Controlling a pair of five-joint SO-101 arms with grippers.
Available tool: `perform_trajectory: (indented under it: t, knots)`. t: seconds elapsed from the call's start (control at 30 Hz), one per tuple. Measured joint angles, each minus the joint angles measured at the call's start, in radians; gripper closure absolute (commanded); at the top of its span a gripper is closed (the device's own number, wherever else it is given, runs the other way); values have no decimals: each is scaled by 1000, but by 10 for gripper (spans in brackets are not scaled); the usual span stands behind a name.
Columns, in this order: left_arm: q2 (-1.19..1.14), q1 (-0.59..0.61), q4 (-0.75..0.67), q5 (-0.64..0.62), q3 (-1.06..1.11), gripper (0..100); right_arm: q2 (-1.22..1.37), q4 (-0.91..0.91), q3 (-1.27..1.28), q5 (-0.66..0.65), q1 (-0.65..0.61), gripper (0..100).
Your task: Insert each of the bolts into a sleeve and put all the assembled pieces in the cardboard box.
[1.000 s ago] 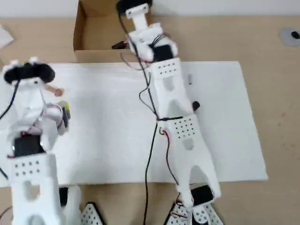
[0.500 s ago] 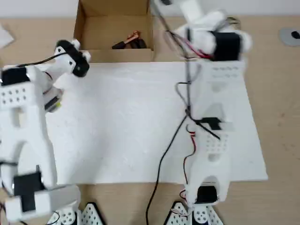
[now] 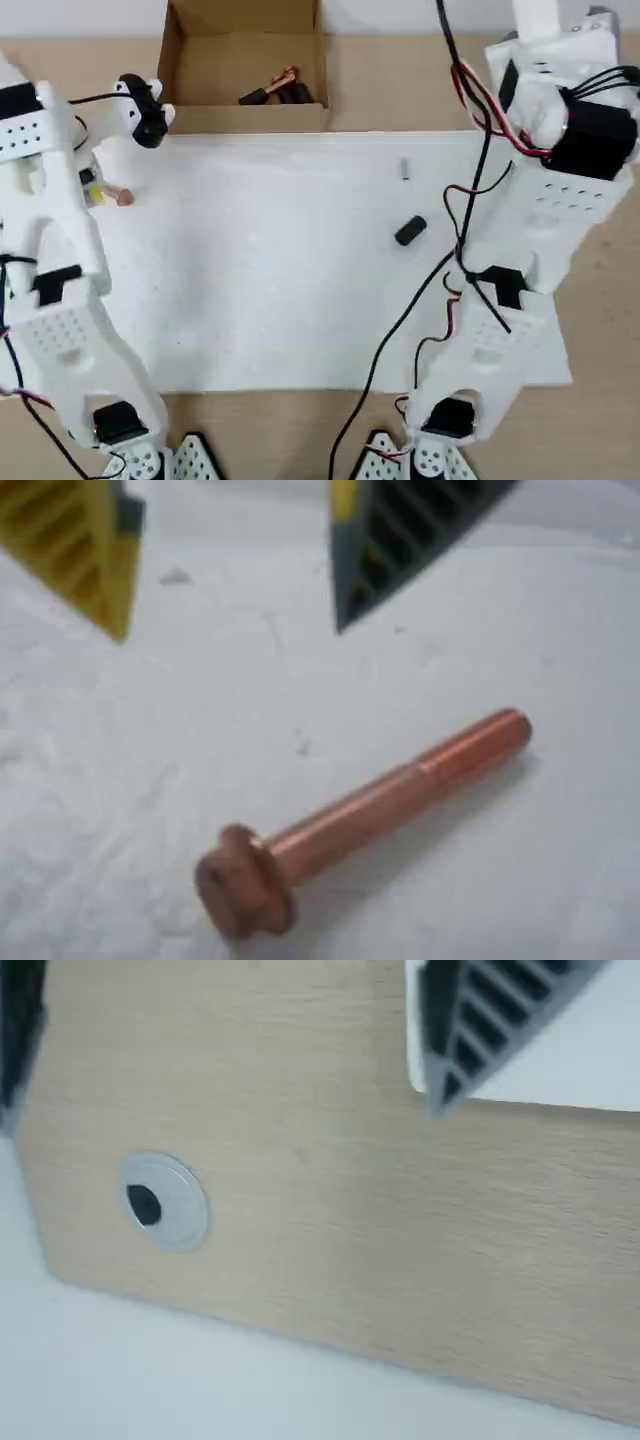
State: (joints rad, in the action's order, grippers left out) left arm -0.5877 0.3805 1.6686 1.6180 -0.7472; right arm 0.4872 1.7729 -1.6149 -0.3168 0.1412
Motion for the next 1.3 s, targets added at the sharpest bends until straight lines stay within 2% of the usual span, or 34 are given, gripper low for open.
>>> perform_trajectory:
  t: [0.23, 0.5, 0.9, 1.3]
  knots:
    - [-173, -9, 3, 9, -184, 857, -91, 0, 175, 0, 37, 702]
    - [-264, -68, 3, 9, -213, 857, -275, 0, 479, 0, 25, 702]
    - [-279, -71, 2, 9, -281, 857, -334, 0, 647, 0, 25, 702]
    - [-279, -6, 2, 9, -365, 857, -367, 0, 848, -110, -34, 702]
